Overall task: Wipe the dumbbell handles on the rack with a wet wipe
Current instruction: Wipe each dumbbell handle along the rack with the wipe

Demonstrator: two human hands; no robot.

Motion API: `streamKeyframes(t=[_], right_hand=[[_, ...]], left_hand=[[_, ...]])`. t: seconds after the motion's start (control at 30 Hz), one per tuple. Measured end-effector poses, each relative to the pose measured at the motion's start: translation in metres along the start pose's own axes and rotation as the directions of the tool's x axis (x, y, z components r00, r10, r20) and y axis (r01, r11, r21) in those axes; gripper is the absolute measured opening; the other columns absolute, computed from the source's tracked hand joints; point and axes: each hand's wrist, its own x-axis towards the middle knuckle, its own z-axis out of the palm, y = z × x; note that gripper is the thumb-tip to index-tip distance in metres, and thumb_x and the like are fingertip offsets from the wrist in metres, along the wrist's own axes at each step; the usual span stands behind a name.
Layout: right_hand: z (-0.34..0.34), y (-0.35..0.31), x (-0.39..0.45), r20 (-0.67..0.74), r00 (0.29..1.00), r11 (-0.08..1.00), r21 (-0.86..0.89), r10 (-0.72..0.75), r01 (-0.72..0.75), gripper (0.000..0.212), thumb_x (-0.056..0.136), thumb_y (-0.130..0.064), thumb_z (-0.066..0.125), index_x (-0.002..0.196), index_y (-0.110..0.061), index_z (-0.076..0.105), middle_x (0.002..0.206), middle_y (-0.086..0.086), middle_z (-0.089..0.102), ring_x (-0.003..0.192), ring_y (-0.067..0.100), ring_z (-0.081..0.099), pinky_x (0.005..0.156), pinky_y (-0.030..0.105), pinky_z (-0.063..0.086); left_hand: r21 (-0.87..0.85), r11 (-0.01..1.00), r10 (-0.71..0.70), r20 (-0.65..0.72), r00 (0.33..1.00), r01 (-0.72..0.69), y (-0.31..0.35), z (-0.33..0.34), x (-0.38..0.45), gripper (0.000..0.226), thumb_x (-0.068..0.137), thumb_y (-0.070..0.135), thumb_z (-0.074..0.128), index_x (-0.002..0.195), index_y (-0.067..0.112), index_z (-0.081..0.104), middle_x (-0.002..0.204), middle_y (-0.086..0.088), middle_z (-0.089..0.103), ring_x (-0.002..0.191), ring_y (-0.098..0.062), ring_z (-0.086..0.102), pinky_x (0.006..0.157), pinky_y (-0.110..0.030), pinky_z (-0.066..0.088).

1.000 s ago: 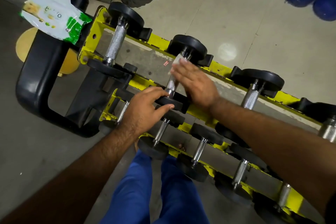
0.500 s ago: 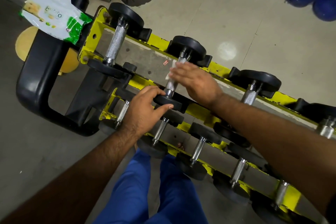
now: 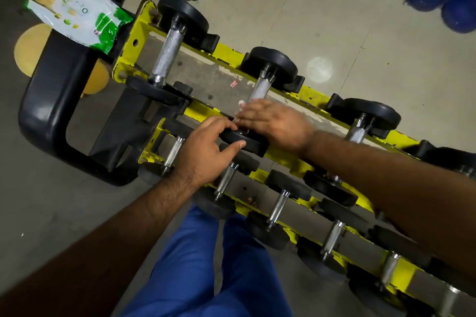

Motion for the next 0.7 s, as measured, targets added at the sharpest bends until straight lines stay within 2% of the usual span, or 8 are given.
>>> streamKeyframes(t=[0.1,0.13,0.23,0.27,0.37,0.5,0.6,0.7], right_hand=[[-0.009,0.015,0.011,-0.124,0.957,0.962,-0.034,0.263,-0.269,0.036,0.093,-0.003,0.048,0.124,-0.006,0.067,0.131,0.012,0.065,0.130,0.031,0.055,0.108,0.051,0.043],[-0.006,0.009,0.013,-0.130,0.954,0.960,-0.041,0.271,-0.278,0.036,0.092,-0.002,0.048,0.122,-0.005,0.068,0.130,0.013,0.065,0.129,0.032,0.055,0.109,0.052,0.042],[-0.004,-0.006,0.007,-0.021,0.994,0.995,-0.004,0.103,-0.103,0.035,0.093,-0.009,0.048,0.121,-0.006,0.069,0.127,0.011,0.067,0.127,0.032,0.057,0.111,0.048,0.040],[-0.010,-0.002,0.006,-0.012,0.994,0.994,-0.006,0.105,-0.105,0.036,0.094,-0.009,0.046,0.121,-0.007,0.070,0.126,0.010,0.068,0.126,0.031,0.058,0.110,0.048,0.042],[-0.015,0.007,0.012,-0.074,0.955,0.954,-0.067,0.289,-0.294,0.036,0.092,-0.005,0.047,0.119,-0.007,0.070,0.125,0.011,0.068,0.125,0.030,0.058,0.110,0.048,0.041],[-0.014,0.003,0.016,0.048,0.982,0.978,-0.110,0.183,-0.177,0.032,0.088,-0.003,0.057,0.117,-0.008,0.071,0.122,0.010,0.069,0.122,0.030,0.060,0.109,0.047,0.042],[-0.028,0.007,0.028,0.050,0.934,0.920,-0.197,0.355,-0.339,0.033,0.087,-0.002,0.055,0.116,-0.007,0.071,0.121,0.013,0.069,0.121,0.031,0.060,0.107,0.048,0.045],[-0.030,-0.006,0.044,0.240,0.919,0.928,-0.283,0.312,-0.242,0.045,0.086,-0.014,0.033,0.108,-0.010,0.072,0.111,0.010,0.070,0.114,0.029,0.061,0.108,0.042,0.040]], left_hand=[[-0.062,0.998,0.018,0.014,1.000,-0.017,-0.005,-0.004,0.003,0.017,0.084,0.017,0.076,0.100,0.018,0.070,0.105,0.006,0.063,0.097,-0.002,0.057,0.084,-0.010,0.045],[-0.077,0.997,0.015,0.011,1.000,-0.014,-0.007,-0.006,0.004,0.016,0.084,0.015,0.076,0.099,0.018,0.071,0.104,0.006,0.064,0.097,-0.001,0.058,0.085,-0.008,0.044],[-0.103,0.994,-0.031,0.045,0.999,0.036,-0.010,-0.009,0.009,0.020,0.083,0.024,0.078,0.102,0.021,0.072,0.103,0.011,0.064,0.096,0.005,0.057,0.081,-0.007,0.042],[-0.093,0.994,-0.052,0.070,0.996,0.058,-0.010,-0.010,0.009,0.023,0.082,0.029,0.079,0.103,0.023,0.071,0.103,0.013,0.063,0.095,0.006,0.057,0.079,-0.009,0.044],[-0.036,0.998,-0.054,0.110,0.992,0.058,-0.010,-0.010,0.012,0.031,0.080,0.040,0.079,0.104,0.023,0.070,0.104,0.011,0.065,0.093,-0.005,0.060,0.078,-0.025,0.051],[-0.014,0.998,-0.058,0.117,0.991,0.060,-0.008,-0.013,0.013,0.034,0.080,0.041,0.078,0.106,0.021,0.069,0.104,0.008,0.065,0.092,-0.009,0.059,0.076,-0.028,0.051],[-0.022,0.998,-0.061,0.133,0.989,0.065,-0.005,-0.014,0.013,0.034,0.080,0.039,0.078,0.105,0.018,0.069,0.104,0.006,0.063,0.092,-0.009,0.059,0.075,-0.022,0.048],[-0.022,0.997,-0.073,0.146,0.987,0.077,-0.002,-0.014,0.012,0.034,0.080,0.038,0.078,0.105,0.017,0.068,0.105,0.006,0.062,0.092,-0.008,0.057,0.070,-0.012,0.040]])
